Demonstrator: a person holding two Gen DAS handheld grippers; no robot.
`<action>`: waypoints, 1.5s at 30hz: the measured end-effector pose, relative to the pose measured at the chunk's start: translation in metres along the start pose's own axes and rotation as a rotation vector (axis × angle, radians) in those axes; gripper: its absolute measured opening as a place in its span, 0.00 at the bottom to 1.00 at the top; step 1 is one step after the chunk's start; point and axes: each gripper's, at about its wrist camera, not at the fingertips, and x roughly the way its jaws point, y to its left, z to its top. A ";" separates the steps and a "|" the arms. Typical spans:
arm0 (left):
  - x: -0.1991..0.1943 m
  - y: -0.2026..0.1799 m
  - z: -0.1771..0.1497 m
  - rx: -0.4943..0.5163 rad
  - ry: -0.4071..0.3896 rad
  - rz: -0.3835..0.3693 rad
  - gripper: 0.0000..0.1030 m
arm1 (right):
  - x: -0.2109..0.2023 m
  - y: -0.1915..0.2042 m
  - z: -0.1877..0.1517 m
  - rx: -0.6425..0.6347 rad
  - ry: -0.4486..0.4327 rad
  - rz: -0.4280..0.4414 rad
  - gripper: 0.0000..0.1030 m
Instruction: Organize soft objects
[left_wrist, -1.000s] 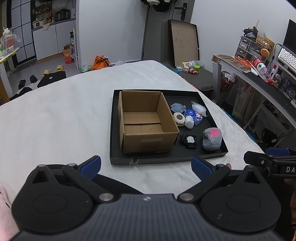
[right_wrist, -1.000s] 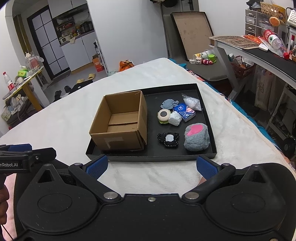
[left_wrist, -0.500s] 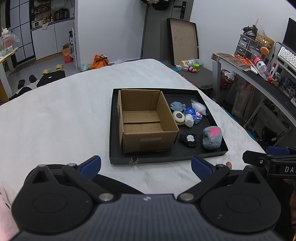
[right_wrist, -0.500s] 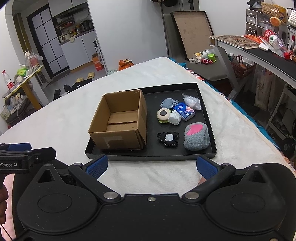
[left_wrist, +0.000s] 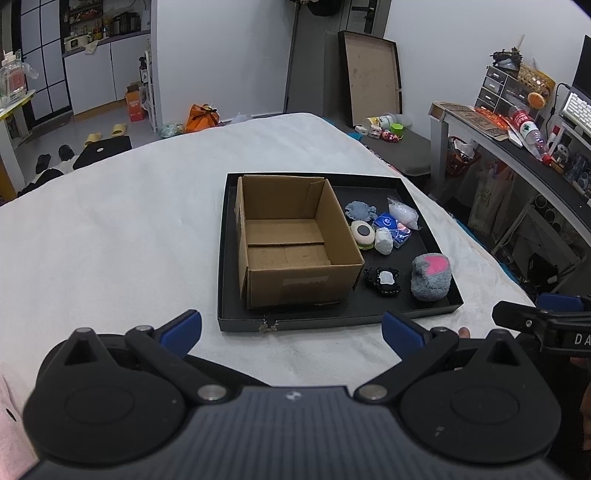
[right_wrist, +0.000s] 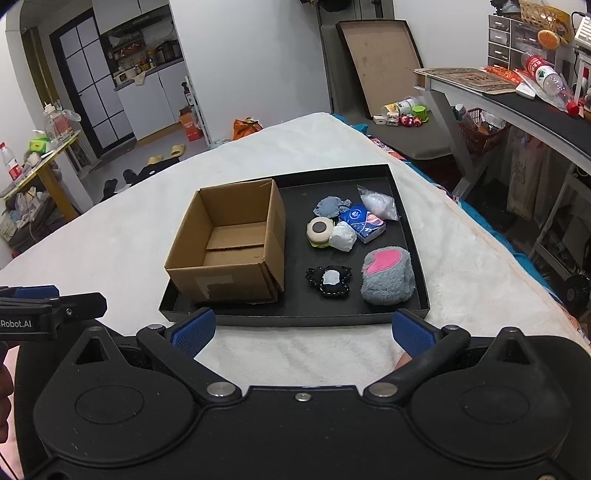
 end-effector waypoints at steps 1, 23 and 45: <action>0.002 0.000 0.001 -0.001 0.002 0.006 1.00 | 0.002 -0.001 0.000 0.004 0.000 -0.001 1.00; 0.061 0.021 0.015 -0.053 0.064 0.037 1.00 | 0.053 -0.033 0.011 0.144 0.010 -0.067 1.00; 0.122 0.047 0.037 -0.135 0.060 0.078 0.88 | 0.142 -0.051 0.034 0.163 0.103 -0.205 1.00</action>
